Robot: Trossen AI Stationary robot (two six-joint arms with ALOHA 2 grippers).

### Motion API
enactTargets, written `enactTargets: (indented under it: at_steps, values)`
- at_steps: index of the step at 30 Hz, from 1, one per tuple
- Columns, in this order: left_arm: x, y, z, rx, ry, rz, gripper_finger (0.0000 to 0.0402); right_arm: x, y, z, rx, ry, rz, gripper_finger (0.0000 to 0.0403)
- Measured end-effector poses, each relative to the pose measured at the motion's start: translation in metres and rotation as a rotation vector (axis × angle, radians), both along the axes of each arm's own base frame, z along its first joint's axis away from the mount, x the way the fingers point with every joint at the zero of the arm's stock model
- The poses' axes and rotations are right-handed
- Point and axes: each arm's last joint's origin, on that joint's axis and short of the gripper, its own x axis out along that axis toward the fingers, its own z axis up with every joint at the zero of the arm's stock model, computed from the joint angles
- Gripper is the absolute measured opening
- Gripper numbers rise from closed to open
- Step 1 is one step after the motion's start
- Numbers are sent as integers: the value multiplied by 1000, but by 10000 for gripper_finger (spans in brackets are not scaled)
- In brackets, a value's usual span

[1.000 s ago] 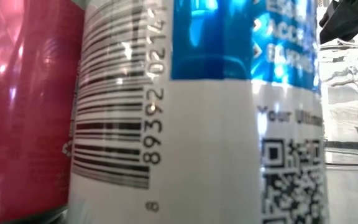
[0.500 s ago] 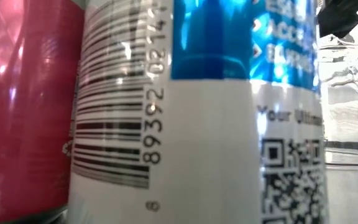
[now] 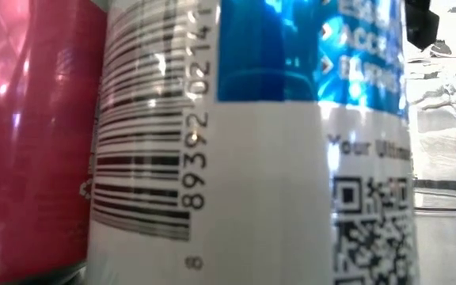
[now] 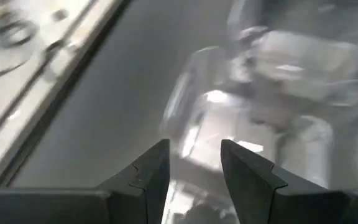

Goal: Sort soda cans
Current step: Put the right orange soda can into the middle transparent bin

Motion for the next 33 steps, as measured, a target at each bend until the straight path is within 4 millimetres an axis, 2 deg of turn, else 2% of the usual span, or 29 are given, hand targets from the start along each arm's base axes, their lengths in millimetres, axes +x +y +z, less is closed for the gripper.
enactTargets:
  at_steps: [8, 12, 16, 23, 28, 33]
  values:
    - [-22, 2, -9, -104, -254, -293, 152, 5, 2, 8, 1, -100, -29, 123]
    - [-39, -4, -18, -185, -347, -310, 152, 4, 4, 8, -16, -90, -1, 123]
    - [-56, -19, -20, -282, -408, -309, 152, 1, 8, 7, 0, -53, 81, 123]
    - [-81, -56, -10, -247, -484, -318, 152, -18, 12, 10, 100, -1, 179, 123]
    - [-83, -74, -16, -221, -451, -343, 152, -36, 11, 14, 93, 25, 233, 123]
    - [-78, -85, -17, -281, -471, -346, 152, -49, 3, 12, 63, 90, 233, 111]
